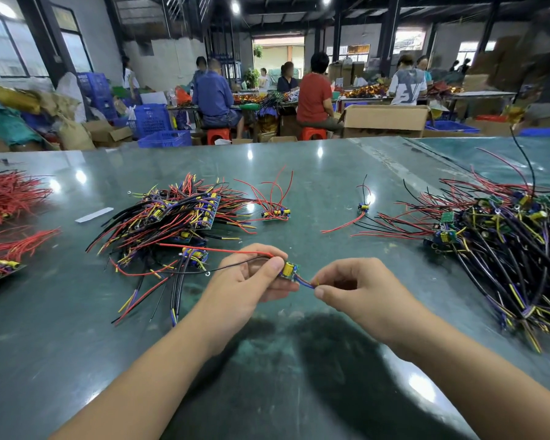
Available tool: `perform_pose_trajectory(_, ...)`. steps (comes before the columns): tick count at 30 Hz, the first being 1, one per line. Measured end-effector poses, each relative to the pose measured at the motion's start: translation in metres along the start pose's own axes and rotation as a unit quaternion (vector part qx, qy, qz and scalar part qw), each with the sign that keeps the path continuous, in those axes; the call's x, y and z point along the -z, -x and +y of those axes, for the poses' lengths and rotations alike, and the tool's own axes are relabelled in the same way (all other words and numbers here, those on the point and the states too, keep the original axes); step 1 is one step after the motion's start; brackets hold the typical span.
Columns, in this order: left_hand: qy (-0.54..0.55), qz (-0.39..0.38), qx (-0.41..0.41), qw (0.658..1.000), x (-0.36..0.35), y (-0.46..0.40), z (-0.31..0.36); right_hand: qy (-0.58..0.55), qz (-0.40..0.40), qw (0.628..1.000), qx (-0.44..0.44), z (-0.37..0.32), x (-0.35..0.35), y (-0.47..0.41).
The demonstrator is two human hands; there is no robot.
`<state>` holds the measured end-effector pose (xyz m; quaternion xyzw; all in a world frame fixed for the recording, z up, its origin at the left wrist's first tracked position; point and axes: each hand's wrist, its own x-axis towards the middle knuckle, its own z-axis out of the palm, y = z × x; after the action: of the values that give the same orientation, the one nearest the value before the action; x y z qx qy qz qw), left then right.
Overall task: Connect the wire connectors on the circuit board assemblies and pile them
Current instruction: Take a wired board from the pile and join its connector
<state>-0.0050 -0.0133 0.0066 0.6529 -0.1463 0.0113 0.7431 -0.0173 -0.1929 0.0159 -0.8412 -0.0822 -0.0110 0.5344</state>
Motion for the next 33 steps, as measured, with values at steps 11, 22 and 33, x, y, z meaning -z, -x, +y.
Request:
perform_pose_trajectory(11,0.061,0.02,0.023,0.998,-0.004,-0.001,0.001,-0.059,0.09,0.994,0.016,-0.004,-0.004,-0.002)
perform_pose_trajectory(22,0.12,-0.09,0.09,0.985,-0.003,0.001,0.004,-0.095,0.131,0.986,0.03,-0.002,-0.011,0.0)
perform_pose_trajectory(33,0.034,-0.002,0.044,0.998,-0.001,0.001,0.005,-0.103,0.065,0.99,0.072,-0.009,-0.014,0.001)
